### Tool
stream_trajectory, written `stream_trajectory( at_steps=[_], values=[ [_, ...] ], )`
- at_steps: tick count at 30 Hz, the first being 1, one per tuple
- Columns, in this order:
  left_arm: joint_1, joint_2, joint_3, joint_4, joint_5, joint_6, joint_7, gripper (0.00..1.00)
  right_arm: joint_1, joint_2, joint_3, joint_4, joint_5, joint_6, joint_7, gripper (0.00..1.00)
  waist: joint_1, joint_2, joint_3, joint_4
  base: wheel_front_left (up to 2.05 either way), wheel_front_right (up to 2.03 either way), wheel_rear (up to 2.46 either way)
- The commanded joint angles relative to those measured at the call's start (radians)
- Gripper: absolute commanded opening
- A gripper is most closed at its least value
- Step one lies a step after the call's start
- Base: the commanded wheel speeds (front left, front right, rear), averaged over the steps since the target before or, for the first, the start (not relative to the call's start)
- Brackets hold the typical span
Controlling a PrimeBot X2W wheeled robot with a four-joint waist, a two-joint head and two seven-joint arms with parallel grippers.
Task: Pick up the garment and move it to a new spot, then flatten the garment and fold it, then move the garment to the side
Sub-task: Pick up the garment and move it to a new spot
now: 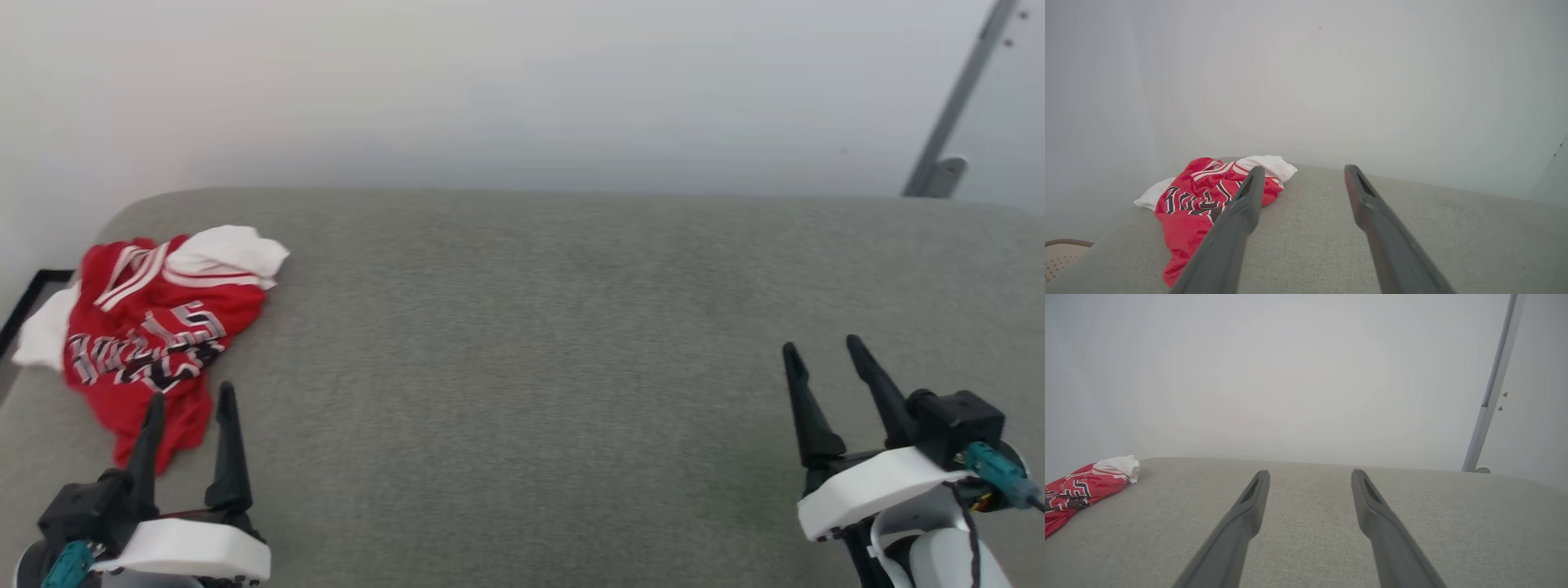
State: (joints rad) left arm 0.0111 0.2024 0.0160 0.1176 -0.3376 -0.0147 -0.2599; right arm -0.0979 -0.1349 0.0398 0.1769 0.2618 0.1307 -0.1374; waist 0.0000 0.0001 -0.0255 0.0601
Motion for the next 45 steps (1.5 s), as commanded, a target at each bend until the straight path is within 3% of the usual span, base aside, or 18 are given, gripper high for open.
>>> stream_trajectory(
  at_steps=[1, 15, 23, 32, 45],
  values=[
    [0.018, 0.006, 0.006, -0.003, -0.002, 0.008, -0.002, 1.0, -0.008, 0.0, 0.011, 0.002, 0.001, 0.0, 0.002, 1.0, 0.0, -0.0001, -0.01, 0.035, 0.0, 0.0, 0.0],
    [0.081, 0.037, 0.071, -0.043, -0.026, 0.058, 0.012, 1.0, -0.015, 0.001, 0.11, 0.019, 0.024, 0.0, 0.008, 1.0, 0.0, -0.0001, -0.044, 0.27, 0.0, 0.0, 0.0],
    [0.107, 0.035, 0.084, -0.07, -0.044, 0.071, 0.022, 1.0, -0.023, 0.004, 0.13, 0.02, 0.032, 0.0, 0.004, 1.0, 0.0, -0.0001, -0.046, 0.349, 0.0, 0.0, 0.0],
    [0.057, 0.036, 0.069, -0.069, -0.06, 0.066, 0.033, 1.0, -0.029, -0.002, 0.111, 0.004, 0.021, 0.0, 0.01, 1.0, 0.0, -0.0001, -0.007, 0.362, 0.0, 0.0, 0.0],
    [-0.245, 0.072, 0.021, 0.123, -0.087, -0.024, 0.03, 1.0, -0.082, -0.022, 0.067, -0.062, -0.022, 0.0, 0.04, 1.0, 0.0, -0.0001, 0.145, 0.272, 0.0, 0.0, 0.0]
  ],
)
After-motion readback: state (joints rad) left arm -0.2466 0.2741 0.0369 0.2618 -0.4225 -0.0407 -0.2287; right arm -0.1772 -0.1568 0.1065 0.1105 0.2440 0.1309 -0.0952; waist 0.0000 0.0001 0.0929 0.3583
